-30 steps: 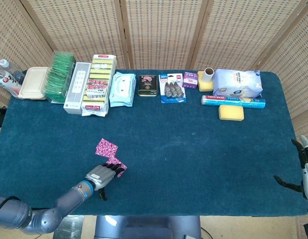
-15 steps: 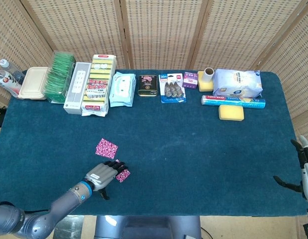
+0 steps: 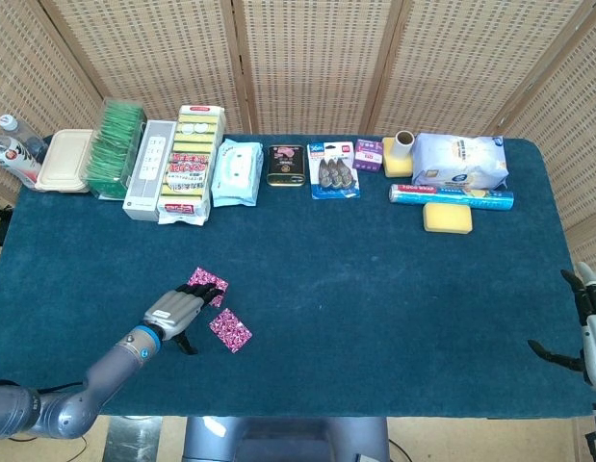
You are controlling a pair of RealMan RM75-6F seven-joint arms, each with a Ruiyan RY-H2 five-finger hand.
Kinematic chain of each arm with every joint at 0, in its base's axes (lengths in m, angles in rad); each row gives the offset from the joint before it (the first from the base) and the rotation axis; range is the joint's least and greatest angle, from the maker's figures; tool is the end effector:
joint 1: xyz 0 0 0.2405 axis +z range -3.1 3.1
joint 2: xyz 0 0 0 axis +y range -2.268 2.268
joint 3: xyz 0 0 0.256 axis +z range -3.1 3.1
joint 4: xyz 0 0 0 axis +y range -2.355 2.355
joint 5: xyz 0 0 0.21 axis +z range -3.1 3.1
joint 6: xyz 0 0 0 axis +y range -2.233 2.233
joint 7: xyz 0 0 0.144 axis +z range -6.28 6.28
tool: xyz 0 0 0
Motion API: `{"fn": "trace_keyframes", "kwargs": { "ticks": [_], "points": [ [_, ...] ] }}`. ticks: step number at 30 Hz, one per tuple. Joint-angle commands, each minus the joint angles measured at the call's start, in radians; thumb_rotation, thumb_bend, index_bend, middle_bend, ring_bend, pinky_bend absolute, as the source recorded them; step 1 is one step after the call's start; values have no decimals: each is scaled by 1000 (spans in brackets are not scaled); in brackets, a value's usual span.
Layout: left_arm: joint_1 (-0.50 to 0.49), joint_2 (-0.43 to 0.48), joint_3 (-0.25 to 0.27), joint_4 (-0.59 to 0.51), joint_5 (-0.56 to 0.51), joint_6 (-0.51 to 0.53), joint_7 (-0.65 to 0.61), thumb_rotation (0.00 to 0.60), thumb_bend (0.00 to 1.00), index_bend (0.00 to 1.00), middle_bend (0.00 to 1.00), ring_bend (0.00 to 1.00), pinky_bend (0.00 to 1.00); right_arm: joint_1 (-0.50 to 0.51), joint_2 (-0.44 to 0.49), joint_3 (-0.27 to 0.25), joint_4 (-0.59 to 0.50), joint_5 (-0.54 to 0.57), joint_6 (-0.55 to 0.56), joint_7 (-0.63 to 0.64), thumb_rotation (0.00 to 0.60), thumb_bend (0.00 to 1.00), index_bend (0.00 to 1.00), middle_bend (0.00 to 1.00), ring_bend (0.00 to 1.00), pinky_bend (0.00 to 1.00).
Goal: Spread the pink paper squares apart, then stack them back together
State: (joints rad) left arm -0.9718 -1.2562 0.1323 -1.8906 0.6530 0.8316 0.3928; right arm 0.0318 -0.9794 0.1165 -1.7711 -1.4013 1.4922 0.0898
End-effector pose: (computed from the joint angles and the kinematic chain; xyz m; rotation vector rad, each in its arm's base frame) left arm -0.1667 0.2835 0.0068 -2.0578 -1.2939 -0.4415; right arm -0.3038 -0.1761 0.2028 1.2036 -0.9939 0.9617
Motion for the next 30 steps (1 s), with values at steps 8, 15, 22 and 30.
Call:
{"fn": "trace_keyframes", "kwargs": {
  "ticks": [8, 15, 22, 30],
  "points": [
    [28, -20, -1, 64, 13, -24, -22, 599, 73, 0, 0, 0, 72, -3, 1, -3, -1, -7, 4, 3, 600, 0, 70, 0, 0, 0],
    [41, -22, 20, 69, 13, -41, -17, 599, 74, 0, 0, 0, 72, -4, 6, -4, -6, -12, 5, 15, 600, 0, 70, 0, 0, 0],
    [67, 8, 52, 45, 42, -29, -11, 598, 73, 0, 0, 0, 72, -6, 10, -7, -9, -14, 5, 20, 600, 0, 70, 0, 0, 0],
    [104, 60, 118, 10, 68, -30, 12, 599, 73, 0, 0, 0, 72, -4, 10, -8, -15, -12, 0, 13, 600, 0, 70, 0, 0, 0]
  ]
}}
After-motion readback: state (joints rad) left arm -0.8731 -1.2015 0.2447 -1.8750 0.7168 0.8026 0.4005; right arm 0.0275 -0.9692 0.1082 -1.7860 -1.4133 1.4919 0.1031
